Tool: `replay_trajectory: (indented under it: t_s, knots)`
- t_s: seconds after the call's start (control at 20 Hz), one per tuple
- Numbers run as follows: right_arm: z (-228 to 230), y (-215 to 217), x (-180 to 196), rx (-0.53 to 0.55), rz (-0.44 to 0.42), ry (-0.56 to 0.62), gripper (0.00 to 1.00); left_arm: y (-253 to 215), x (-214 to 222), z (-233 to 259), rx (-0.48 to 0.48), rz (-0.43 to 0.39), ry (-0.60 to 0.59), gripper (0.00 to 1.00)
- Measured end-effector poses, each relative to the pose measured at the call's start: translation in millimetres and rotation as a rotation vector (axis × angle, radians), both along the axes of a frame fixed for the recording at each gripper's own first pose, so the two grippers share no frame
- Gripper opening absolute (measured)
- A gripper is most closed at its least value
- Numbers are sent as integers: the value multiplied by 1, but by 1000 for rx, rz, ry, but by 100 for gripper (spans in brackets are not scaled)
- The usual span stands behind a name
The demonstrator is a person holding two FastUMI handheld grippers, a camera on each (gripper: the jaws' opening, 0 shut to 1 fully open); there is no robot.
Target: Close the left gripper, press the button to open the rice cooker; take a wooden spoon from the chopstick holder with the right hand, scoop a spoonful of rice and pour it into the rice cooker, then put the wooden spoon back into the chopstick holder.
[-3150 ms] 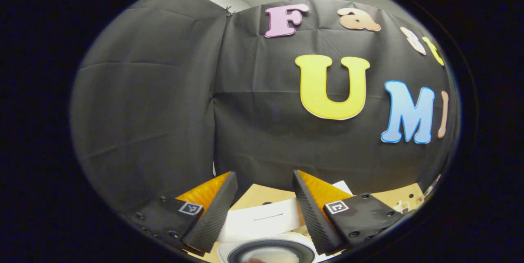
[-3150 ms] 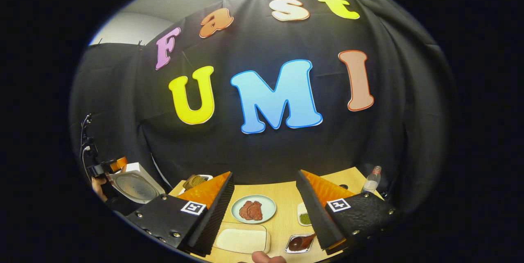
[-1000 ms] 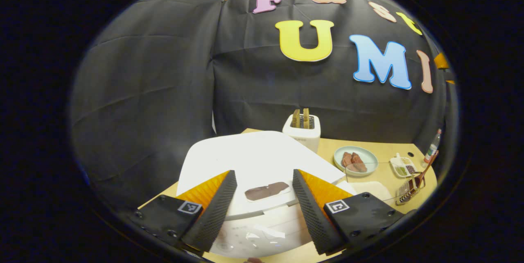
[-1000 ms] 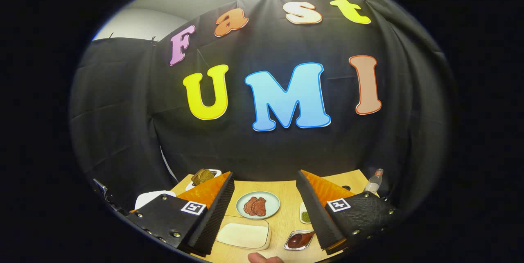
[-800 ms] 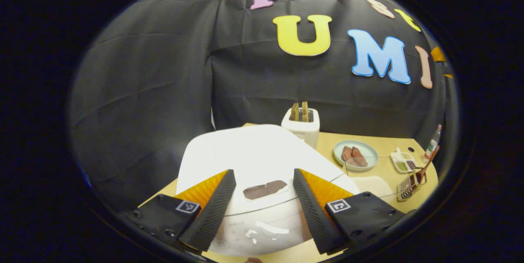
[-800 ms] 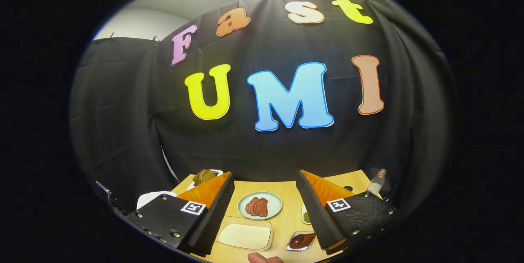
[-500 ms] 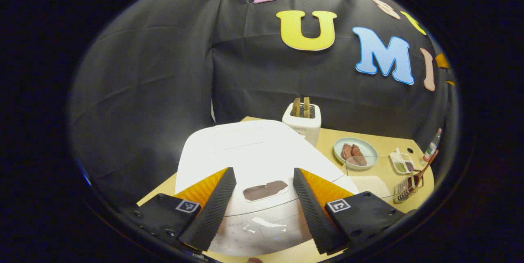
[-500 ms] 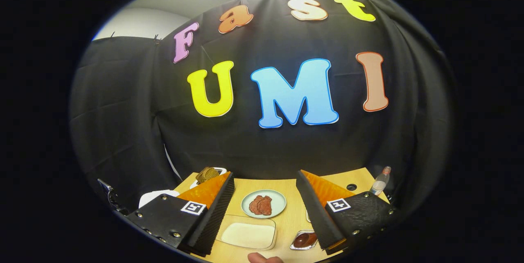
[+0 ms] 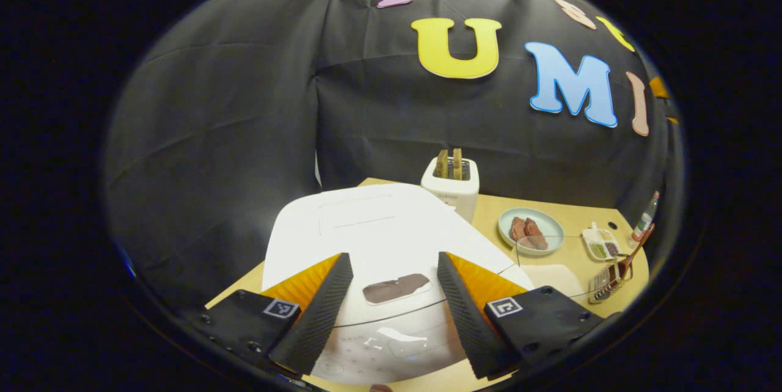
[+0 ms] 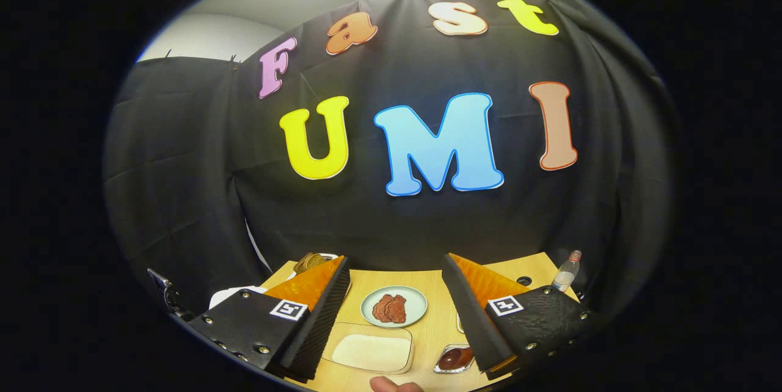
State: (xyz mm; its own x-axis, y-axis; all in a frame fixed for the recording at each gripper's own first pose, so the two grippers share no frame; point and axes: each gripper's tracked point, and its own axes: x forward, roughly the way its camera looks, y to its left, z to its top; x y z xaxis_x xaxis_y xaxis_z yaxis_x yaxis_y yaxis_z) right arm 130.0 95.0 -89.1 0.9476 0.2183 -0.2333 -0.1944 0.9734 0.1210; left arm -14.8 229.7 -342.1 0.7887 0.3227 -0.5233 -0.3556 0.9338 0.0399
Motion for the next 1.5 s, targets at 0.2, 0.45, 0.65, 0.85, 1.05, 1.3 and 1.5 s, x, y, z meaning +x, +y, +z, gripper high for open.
replay_trajectory:
  t_s: [0.2, 0.45, 0.65, 0.85, 1.05, 1.3, 1.5]
  knots:
    - [0, -11, -4, -4, -28, 6, 92, 3, 2, 18, -33, 39, -36, 96]
    - [9, -24, -13, -21, -75, -17, 92, -19, 38, 95, 20, -85, -173, 95]
    - [17, -30, -25, -33, -117, -34, 92, -51, 73, 184, 18, -189, -333, 96]
    - [38, -36, -37, -40, -168, -69, 92, -80, 92, 254, 20, -273, -415, 96]
    - [68, -29, -44, -49, -166, -123, 92, -102, 103, 313, 8, -294, -479, 98]
    - [92, -34, -39, -53, -149, -161, 92, -130, 101, 335, 30, -292, -496, 98]
    - [101, -41, -32, -28, -110, -166, 92, -143, 101, 340, 40, -271, -505, 94]
